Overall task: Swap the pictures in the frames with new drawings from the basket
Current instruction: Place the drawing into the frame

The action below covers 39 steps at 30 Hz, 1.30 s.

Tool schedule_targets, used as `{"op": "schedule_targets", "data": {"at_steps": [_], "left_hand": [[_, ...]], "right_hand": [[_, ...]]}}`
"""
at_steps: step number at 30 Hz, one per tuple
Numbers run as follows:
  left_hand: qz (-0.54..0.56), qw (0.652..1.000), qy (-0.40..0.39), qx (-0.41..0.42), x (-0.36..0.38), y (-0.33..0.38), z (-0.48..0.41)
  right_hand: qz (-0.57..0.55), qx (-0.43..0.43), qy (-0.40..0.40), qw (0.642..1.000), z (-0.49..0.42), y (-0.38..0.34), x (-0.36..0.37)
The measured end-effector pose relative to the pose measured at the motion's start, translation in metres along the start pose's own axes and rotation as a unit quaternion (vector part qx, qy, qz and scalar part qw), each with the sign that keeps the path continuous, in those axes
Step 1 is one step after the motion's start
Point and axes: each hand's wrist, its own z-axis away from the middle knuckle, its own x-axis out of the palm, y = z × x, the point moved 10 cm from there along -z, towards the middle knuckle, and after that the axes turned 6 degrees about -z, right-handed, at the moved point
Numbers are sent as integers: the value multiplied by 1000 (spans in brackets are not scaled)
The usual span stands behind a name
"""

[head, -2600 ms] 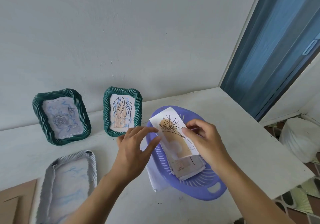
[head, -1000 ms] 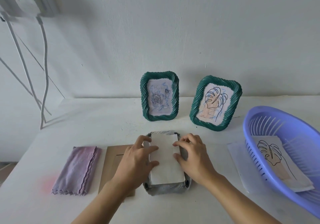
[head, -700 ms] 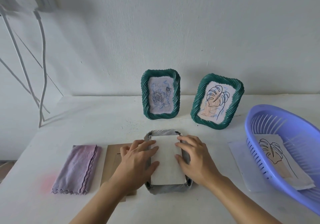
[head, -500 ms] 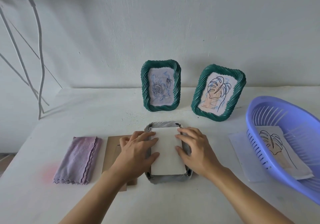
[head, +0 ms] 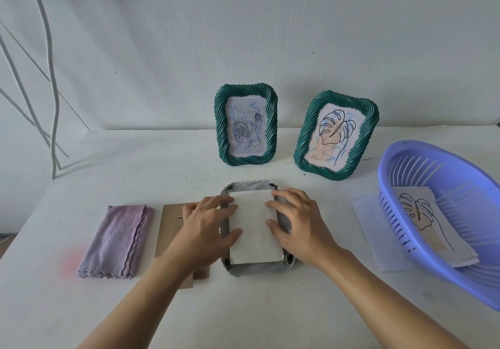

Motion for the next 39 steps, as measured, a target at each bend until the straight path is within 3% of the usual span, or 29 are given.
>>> {"op": "schedule_targets", "data": {"at_steps": [4, 10, 23, 30, 35, 39], "left_hand": [[13, 1000, 14, -8, -4, -2, -3], [24, 992, 105, -66, -23, -14, -14], [15, 982, 127, -140, -42, -49, 1], [-2, 970, 103, -219, -59, -89, 55], [13, 972, 76, -223, -54, -77, 75], [-74, 972, 2, -224, -37, -60, 74]], "right_hand": [[-13, 9, -3, 1000, -1, 2, 0], [-26, 19, 43, 999, -5, 3, -12], [-19, 47, 97, 994, -8, 3, -26], [-104, -32, 87, 990, -13, -44, -18], [-22, -78, 53, 995, -27, -80, 8], [34, -44, 54, 997, -34, -72, 13]]}}
